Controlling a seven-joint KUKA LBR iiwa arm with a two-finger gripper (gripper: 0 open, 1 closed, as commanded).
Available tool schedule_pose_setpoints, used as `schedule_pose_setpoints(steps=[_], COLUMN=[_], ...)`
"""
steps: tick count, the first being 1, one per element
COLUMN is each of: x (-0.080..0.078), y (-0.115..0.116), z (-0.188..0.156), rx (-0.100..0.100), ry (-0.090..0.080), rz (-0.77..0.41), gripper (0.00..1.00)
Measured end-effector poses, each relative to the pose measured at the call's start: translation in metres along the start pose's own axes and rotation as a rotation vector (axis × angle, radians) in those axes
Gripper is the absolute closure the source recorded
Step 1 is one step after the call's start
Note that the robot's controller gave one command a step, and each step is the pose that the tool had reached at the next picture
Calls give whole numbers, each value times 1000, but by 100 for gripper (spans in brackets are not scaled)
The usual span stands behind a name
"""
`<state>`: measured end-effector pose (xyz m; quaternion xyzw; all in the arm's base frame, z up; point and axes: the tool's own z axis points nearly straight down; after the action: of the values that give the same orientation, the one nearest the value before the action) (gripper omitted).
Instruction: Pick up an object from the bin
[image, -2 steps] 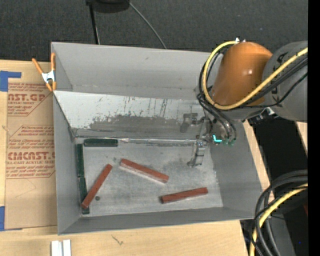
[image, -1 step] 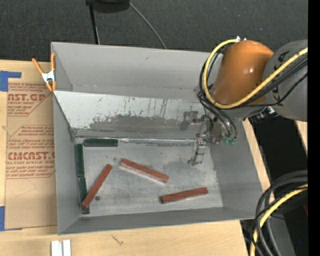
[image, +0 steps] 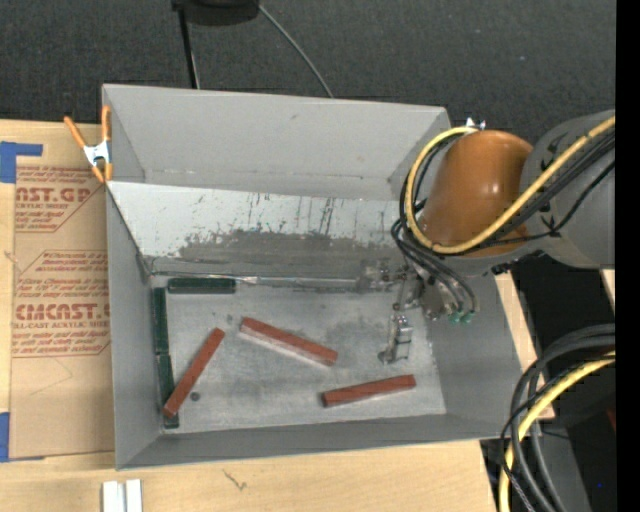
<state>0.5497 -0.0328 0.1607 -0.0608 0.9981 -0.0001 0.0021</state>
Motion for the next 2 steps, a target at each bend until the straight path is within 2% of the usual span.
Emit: schedule_pose_setpoints(steps=[1, 2], x=[43, 53], y=[-10, -5], z=[15, 28], rx=[-2, -1], ry=[8, 4], rz=[-24, -95], gripper=[0, 0])
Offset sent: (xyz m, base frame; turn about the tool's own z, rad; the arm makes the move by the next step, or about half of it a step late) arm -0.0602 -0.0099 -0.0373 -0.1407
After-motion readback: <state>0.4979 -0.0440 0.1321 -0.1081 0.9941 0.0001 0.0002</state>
